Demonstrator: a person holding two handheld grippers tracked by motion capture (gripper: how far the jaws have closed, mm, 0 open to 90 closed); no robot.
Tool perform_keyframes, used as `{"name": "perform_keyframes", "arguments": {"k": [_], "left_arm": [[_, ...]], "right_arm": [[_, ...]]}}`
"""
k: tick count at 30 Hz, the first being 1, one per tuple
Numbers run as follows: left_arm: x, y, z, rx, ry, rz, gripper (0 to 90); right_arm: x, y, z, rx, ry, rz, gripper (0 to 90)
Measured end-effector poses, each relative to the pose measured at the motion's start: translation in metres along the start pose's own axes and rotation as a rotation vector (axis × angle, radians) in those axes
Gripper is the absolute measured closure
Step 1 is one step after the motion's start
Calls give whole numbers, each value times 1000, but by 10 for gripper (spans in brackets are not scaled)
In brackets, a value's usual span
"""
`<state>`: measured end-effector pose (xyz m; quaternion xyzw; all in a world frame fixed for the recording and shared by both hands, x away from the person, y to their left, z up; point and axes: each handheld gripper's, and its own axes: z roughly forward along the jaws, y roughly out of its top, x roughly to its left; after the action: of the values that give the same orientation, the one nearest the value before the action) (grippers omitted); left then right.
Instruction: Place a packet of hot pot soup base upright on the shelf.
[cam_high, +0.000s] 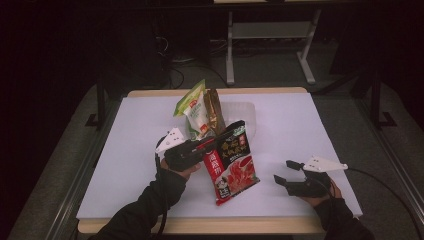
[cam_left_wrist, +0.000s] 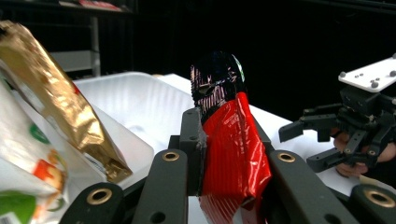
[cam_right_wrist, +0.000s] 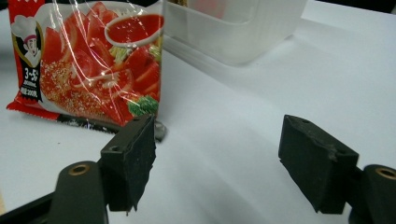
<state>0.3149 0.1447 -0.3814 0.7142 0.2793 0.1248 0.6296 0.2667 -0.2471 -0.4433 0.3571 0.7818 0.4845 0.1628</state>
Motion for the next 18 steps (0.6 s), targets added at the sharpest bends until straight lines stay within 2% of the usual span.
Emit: {"name": "perform_keyframes", "arguments": {"k": [8, 14, 15, 18], "left_arm": [[2, 5, -3, -24, 55, 3, 751], [-2, 10, -3, -33, 76, 33, 752], [-3, 11, -2, -29, 79, 50, 751], [-5, 13, -2, -36, 82, 71, 750]], "right_arm": [[0, 0, -1, -10, -4, -1, 265], [-1, -1, -2, -16, -5, -3, 265], [-1, -1, -2, -14, -7, -7, 265], [0, -1, -2, 2, -31, -38, 247]]}}
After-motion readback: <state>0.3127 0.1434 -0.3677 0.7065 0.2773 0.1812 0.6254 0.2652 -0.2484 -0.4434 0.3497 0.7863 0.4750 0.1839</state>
